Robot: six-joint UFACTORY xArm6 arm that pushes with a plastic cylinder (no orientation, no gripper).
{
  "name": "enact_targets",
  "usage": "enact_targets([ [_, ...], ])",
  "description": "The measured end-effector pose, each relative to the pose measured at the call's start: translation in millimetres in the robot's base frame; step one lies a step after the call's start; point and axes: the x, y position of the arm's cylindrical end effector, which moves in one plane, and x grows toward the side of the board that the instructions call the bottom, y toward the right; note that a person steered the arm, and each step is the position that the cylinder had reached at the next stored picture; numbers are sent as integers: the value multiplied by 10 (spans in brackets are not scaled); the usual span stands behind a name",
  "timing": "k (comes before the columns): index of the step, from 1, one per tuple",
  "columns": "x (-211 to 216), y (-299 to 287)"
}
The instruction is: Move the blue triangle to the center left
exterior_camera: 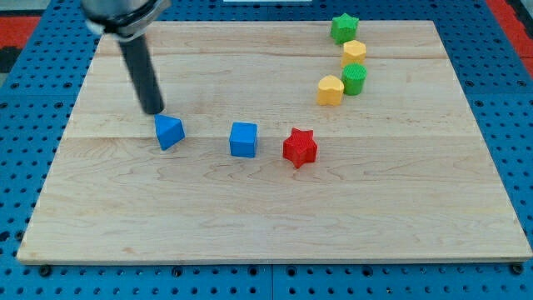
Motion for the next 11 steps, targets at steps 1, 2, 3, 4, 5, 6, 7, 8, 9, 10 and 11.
enact_targets([
  [1,753,-48],
  [2,888,350],
  [3,485,467],
  [4,102,245],
  [5,13,284],
  [6,-211,421],
  [7,-426,562],
  [8,-449,640],
  [9,-430,261],
  [10,-200,135],
  [11,-391,332],
])
